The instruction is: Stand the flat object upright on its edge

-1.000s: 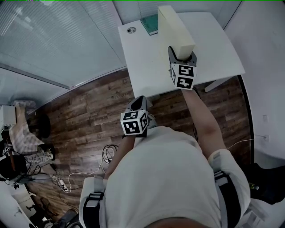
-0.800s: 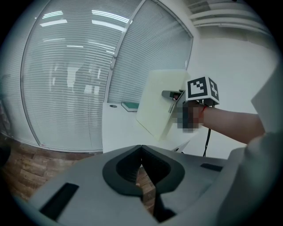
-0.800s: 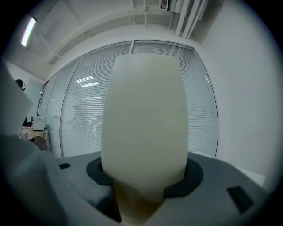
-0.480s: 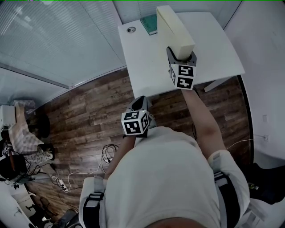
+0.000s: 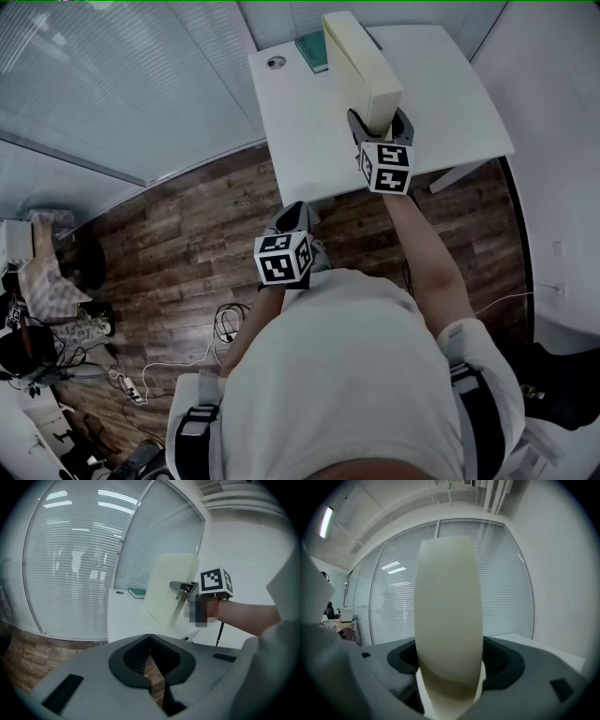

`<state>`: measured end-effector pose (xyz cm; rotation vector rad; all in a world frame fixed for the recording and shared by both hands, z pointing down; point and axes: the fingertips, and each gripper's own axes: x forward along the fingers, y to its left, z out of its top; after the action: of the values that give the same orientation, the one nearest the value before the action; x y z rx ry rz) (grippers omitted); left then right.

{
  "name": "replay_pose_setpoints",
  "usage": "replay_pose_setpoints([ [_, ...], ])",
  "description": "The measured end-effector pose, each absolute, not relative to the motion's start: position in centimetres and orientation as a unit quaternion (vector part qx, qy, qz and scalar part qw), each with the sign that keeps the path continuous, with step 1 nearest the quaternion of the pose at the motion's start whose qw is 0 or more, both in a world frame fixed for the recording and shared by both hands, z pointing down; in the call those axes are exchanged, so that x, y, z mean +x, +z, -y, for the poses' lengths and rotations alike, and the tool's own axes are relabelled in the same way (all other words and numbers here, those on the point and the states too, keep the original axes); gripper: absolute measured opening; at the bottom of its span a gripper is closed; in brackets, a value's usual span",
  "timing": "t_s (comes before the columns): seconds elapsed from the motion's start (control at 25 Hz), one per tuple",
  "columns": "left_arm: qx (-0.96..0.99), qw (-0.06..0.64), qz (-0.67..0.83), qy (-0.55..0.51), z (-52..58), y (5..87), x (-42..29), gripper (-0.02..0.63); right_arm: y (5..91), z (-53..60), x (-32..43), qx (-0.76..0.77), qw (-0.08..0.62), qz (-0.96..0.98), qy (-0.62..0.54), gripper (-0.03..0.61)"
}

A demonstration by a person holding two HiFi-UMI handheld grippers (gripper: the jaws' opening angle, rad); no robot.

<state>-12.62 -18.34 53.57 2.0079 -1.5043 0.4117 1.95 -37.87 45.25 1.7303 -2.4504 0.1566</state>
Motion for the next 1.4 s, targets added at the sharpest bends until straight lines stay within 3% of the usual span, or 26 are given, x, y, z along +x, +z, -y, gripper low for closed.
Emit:
replay_pose_setpoints([
  [1.08, 0.76, 0.278, 0.57, 0.145, 14.0, 52.4, -9.5, 0.02, 46.6, 26.6, 4.8, 0.534, 0.049, 0.836, 0.12, 0.354],
  [1.16, 0.759, 0.276, 0.573, 0.141, 13.9, 52.2, -9.5, 0.02, 46.1, 25.6, 4.5, 0.528, 0.048, 0.84, 0.112, 0.33],
  [1.4, 0.757, 0.274, 0.579, 0.129, 13.2, 51.7, -9.2, 0.02, 45.2, 22.2, 4.4, 0.514, 0.04, 0.851, 0.102, 0.163],
])
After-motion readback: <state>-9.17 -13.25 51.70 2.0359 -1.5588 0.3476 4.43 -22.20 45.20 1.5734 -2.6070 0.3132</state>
